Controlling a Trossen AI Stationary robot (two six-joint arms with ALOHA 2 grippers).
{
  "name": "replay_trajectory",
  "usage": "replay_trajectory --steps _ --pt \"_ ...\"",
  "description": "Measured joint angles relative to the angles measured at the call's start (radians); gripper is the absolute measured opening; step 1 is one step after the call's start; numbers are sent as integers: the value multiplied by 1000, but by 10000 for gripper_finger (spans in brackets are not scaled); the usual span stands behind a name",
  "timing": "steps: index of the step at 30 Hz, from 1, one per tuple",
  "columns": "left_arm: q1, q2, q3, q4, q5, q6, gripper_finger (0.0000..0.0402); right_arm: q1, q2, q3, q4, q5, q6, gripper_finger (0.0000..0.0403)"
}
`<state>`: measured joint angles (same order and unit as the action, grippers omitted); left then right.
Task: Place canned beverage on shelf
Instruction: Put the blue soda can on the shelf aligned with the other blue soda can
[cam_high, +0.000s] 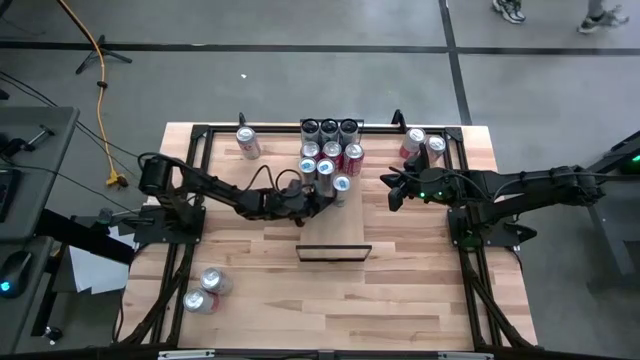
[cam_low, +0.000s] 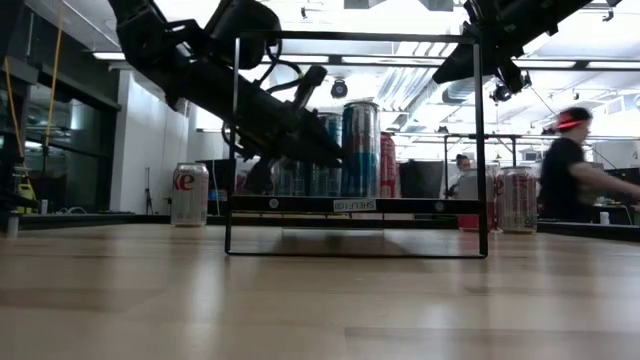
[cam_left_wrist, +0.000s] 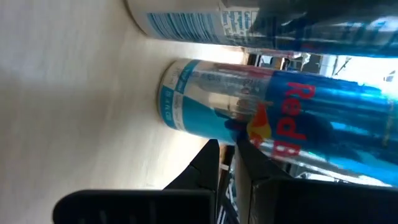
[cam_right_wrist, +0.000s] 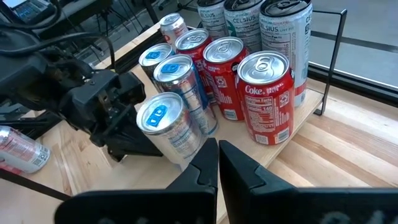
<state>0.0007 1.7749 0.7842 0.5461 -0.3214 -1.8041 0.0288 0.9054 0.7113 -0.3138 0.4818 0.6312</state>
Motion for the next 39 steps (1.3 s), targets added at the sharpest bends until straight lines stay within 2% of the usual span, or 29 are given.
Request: replay_trajectory --steps 20,23,26,30,34,36,39 --pt "74 13 24 1 0 27 0 0 0 0 12 1 1 0" --pt "64 6 23 37 39 46 0 0 0 0 12 1 1 0" --pt "43 -7 20 83 120 78 0 0 0 0 12 -7 0 0" --pt "15 -83 -5 87 156 153 0 0 0 0 12 -53 -7 0" --pt "-1 -212 -57 -12 154 211 0 0 0 0 9 -68 -8 0" --pt "-8 -295 -93 -48 128 241 0 0 0 0 10 -79 -9 0" --pt "-17 -456 -168 -86 54 315 0 0 0 0 24 -168 -10 0"
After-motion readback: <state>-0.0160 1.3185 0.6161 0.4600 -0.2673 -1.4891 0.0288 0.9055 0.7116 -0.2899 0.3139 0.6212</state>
